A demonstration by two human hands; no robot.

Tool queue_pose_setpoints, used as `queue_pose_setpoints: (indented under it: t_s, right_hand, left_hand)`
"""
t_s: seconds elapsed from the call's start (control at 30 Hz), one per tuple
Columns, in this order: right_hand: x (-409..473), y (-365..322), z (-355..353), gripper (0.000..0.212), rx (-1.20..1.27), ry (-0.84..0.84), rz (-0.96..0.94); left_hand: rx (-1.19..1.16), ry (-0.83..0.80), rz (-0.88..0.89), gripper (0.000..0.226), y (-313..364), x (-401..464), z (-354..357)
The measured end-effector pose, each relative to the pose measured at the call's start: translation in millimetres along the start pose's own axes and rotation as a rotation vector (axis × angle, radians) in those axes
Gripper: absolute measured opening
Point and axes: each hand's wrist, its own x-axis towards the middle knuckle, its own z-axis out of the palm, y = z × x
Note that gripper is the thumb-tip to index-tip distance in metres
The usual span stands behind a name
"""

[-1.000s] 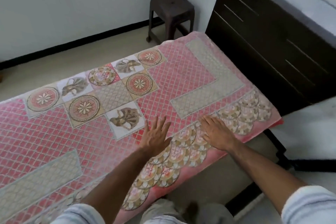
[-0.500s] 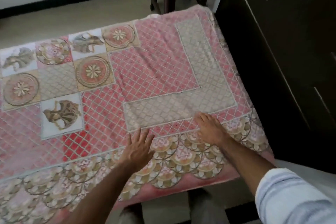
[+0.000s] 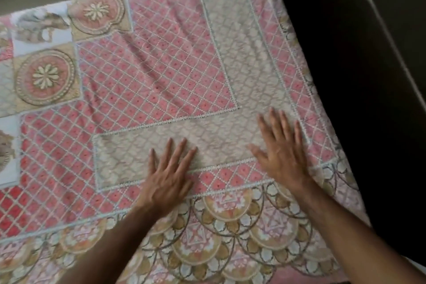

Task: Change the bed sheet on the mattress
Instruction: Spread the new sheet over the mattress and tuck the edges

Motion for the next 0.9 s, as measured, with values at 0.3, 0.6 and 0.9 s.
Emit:
queue_pose_setpoints:
  t_s: [0.3, 0.6, 0.9]
  right_hand:
    - [111, 70, -37, 0.092, 0.244, -0.134, 0.316]
    - [160, 67, -37, 0.027, 0.303, 0.283, 0.393]
    - [152, 79, -33, 0.017, 0.199, 0.259, 0.374]
  left_hand:
    - [-0.087, -0.018, -0.139, 0.075, 5, 120, -74]
    - [-0.077, 0.099, -0.118, 0.076, -8, 147, -54]
    - [-0.071, 0.169, -0.074, 0.072, -3, 175, -65]
